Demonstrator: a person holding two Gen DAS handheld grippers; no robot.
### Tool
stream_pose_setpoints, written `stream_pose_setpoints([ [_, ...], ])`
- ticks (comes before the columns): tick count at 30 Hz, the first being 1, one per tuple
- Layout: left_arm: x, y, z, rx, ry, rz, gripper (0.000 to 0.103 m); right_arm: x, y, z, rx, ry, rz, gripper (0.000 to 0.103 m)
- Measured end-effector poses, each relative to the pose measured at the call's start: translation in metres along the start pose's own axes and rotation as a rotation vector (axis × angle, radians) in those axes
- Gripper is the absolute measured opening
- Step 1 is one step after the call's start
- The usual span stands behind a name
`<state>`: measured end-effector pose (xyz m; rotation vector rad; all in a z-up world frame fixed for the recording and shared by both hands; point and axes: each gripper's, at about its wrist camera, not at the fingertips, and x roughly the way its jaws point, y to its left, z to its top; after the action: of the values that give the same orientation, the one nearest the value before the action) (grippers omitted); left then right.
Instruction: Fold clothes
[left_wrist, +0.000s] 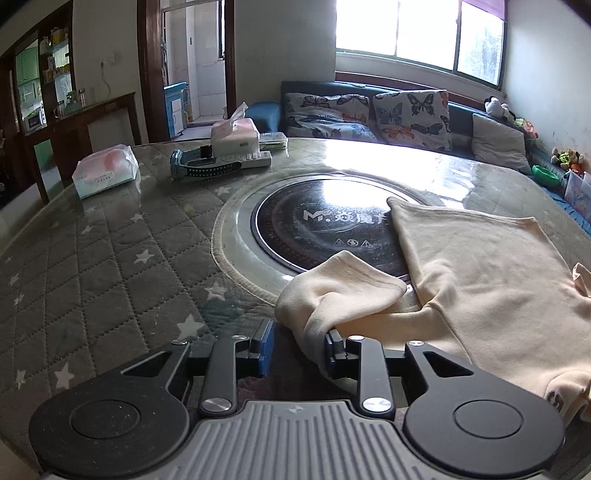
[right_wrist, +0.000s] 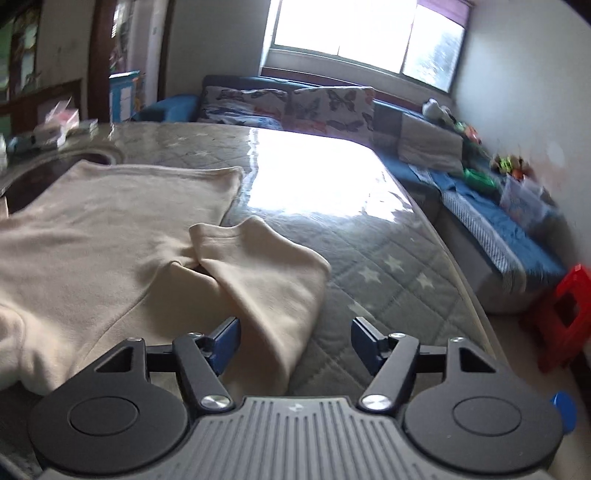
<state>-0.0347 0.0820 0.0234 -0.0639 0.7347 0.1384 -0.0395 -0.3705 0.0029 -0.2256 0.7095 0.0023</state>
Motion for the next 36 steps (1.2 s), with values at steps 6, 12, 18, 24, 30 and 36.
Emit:
stream_pose_setpoints([
  [6, 0.006, 0.0, -0.001, 0.001, 0.011, 0.019, 0.033, 0.015, 0.002, 0.013, -0.059, -0.059, -0.144, 0.076],
  [12, 0.012, 0.006, -0.003, -0.018, 0.031, 0.034, 0.033, 0.001, -0.065, 0.005, 0.226, -0.073, -0.246, 0.079],
  [18, 0.013, 0.009, -0.003, -0.033, 0.032, 0.049, 0.037, -0.004, -0.113, -0.029, 0.434, -0.018, -0.233, 0.079],
  [24, 0.01, 0.002, -0.003, 0.014, 0.013, 0.065, 0.044, -0.01, -0.128, -0.04, 0.482, -0.014, -0.239, 0.079],
  [30, 0.007, -0.023, -0.005, 0.17, -0.047, 0.067, 0.047, -0.008, -0.086, -0.02, 0.317, -0.052, -0.162, 0.08],
  [36, 0.02, -0.044, -0.006, 0.315, -0.064, 0.08, 0.047, 0.009, -0.057, -0.011, 0.238, -0.022, -0.092, 0.082],
])
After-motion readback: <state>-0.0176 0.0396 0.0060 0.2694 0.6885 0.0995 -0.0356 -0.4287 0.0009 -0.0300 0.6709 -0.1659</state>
